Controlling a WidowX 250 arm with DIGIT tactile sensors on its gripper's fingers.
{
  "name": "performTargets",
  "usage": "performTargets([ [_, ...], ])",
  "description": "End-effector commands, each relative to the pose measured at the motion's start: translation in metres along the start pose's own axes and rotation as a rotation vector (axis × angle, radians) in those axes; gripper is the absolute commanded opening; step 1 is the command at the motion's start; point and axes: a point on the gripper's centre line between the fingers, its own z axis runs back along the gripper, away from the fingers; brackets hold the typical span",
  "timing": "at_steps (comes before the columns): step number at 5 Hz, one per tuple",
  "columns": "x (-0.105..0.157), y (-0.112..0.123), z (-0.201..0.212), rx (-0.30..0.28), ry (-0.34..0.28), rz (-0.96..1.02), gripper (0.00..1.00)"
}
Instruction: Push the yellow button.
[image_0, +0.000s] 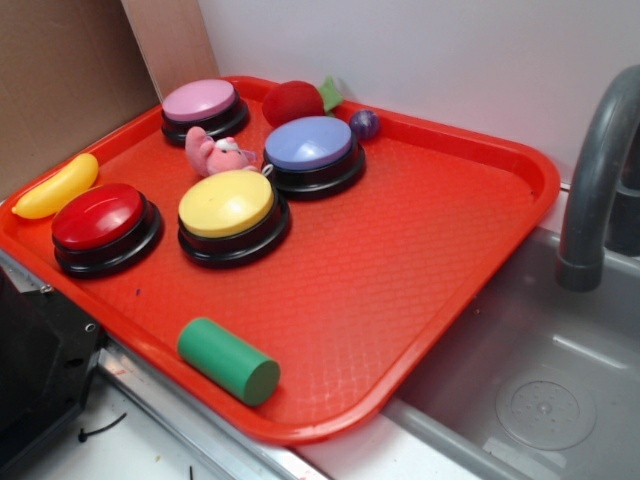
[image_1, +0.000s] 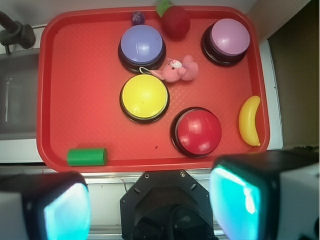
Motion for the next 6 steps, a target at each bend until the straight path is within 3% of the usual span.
performTargets([
  [1, 0.000, 0.000, 0.000, 0.000, 0.000, 0.000, 1.00],
  [2, 0.019, 0.001, -0.038, 0.012, 0.055, -0.065, 1.00],
  [4, 0.042, 0.015, -0.099, 0.018, 0.100, -0.128, 1.00],
  [6, 0.058, 0.021, -0.160, -0.008, 0.187, -0.206, 1.00],
])
